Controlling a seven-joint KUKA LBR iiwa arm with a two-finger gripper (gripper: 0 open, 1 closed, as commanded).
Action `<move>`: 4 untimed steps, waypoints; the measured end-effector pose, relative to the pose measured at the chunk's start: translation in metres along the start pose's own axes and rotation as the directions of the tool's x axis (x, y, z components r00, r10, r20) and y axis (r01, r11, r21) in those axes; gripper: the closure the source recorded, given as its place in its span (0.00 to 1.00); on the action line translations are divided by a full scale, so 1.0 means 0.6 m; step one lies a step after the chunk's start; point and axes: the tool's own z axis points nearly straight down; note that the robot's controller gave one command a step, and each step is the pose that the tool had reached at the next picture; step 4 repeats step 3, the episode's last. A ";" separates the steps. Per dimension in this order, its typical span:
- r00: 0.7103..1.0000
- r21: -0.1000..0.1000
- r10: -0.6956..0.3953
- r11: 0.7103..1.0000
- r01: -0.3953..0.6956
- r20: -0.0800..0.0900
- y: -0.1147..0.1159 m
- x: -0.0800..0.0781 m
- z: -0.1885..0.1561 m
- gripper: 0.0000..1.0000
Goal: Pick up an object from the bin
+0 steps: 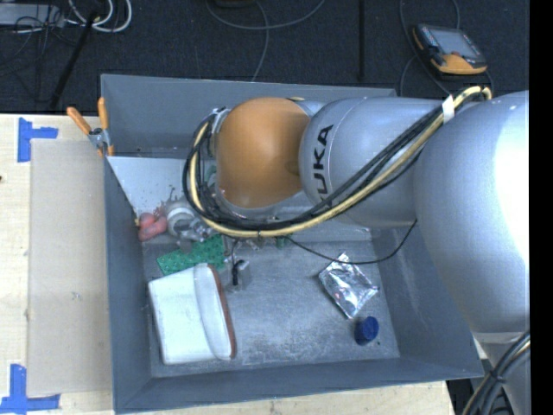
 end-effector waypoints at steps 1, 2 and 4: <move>0.869 0.004 -0.494 0.869 0.494 0.004 0.039 0.005 0.067 0.00; 0.872 0.006 -0.489 0.872 0.489 0.011 0.039 0.001 0.060 1.00; 0.847 0.009 -0.531 0.847 0.531 0.007 0.068 -0.011 -0.233 1.00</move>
Offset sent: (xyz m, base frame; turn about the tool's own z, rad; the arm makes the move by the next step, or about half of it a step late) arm -0.0185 0.0133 -0.0400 -0.5182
